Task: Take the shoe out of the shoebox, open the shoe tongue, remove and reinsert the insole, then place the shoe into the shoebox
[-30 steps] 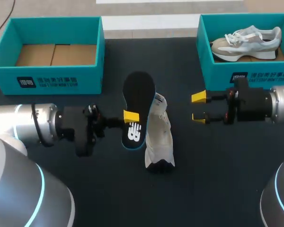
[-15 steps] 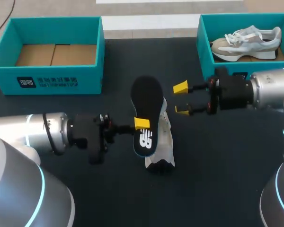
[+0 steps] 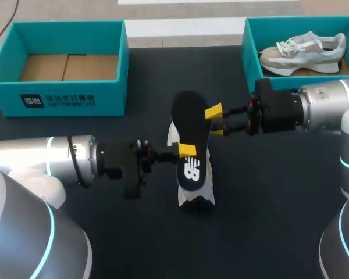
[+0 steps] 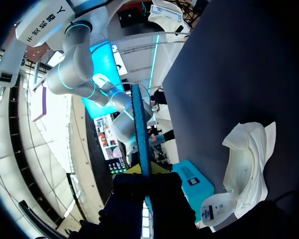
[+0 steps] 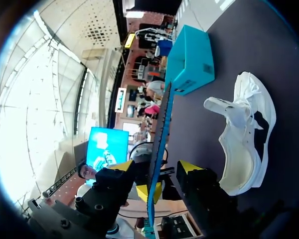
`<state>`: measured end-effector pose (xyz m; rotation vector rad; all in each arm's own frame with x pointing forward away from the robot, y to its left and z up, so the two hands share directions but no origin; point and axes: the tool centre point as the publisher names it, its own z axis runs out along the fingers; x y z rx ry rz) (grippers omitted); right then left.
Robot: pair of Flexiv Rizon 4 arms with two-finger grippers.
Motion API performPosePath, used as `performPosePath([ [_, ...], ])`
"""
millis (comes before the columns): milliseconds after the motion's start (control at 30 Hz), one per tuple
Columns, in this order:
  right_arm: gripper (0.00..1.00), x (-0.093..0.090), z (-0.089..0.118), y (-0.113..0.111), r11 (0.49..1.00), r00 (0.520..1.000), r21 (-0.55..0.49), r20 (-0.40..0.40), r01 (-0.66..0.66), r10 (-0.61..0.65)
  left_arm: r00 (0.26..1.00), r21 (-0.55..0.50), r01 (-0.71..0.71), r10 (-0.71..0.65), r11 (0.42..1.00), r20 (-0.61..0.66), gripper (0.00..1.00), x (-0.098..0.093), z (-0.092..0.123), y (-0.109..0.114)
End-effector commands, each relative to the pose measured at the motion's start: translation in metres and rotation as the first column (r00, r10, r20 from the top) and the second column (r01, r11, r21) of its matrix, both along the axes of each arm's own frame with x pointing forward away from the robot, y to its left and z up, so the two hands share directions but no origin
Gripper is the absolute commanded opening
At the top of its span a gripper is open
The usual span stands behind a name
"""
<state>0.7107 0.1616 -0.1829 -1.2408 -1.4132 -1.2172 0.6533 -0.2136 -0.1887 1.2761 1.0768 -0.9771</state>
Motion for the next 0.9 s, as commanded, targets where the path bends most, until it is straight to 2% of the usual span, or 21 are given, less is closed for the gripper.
performPosePath([
  [33,0.51,0.003,-0.001,0.006,1.0,1.0,-0.002,-0.004,-0.006,0.006,1.0,0.0,0.002,-0.002,1.0,0.002,0.0,0.007,-0.003,-0.016],
  [467,0.42,0.007,-0.002,0.014,1.0,1.0,0.013,-0.002,-0.026,0.026,1.0,0.005,0.001,-0.001,1.0,0.014,0.0,0.006,-0.005,-0.026],
  [567,0.38,0.007,-0.003,0.014,1.0,1.0,0.015,-0.004,-0.026,0.026,1.0,0.004,0.002,-0.002,1.0,0.016,0.0,0.005,-0.005,-0.026],
  [733,0.2,0.006,-0.003,0.014,1.0,1.0,0.016,-0.006,-0.018,0.018,1.0,0.005,-0.005,0.005,1.0,0.008,0.0,0.005,-0.008,-0.025],
  [800,0.09,0.006,-0.003,0.014,1.0,1.0,0.016,-0.005,-0.017,0.017,1.0,0.007,-0.007,0.007,1.0,0.002,0.0,0.005,-0.009,-0.024],
  [833,0.0,0.006,-0.003,0.014,1.0,1.0,0.016,-0.006,-0.017,0.017,1.0,0.008,-0.007,0.007,1.0,-0.003,0.0,0.005,-0.009,-0.024],
  [900,0.0,0.007,-0.003,0.014,1.0,1.0,0.016,-0.007,-0.017,0.018,1.0,0.006,-0.011,0.011,1.0,-0.011,0.0,0.005,-0.009,-0.023],
])
